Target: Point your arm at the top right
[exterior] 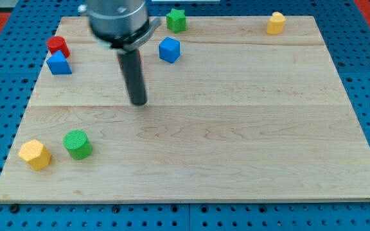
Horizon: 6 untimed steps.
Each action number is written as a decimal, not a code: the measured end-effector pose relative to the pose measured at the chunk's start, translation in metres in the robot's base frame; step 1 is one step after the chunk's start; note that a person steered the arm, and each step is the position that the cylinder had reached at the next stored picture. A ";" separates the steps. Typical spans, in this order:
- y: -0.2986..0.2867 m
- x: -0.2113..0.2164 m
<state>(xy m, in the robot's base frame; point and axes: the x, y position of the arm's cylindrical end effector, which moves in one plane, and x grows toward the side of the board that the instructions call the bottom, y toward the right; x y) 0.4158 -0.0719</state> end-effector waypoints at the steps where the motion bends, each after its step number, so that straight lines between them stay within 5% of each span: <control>1: 0.060 -0.050; 4: 0.323 -0.159; 5: 0.358 -0.195; 6: 0.290 -0.220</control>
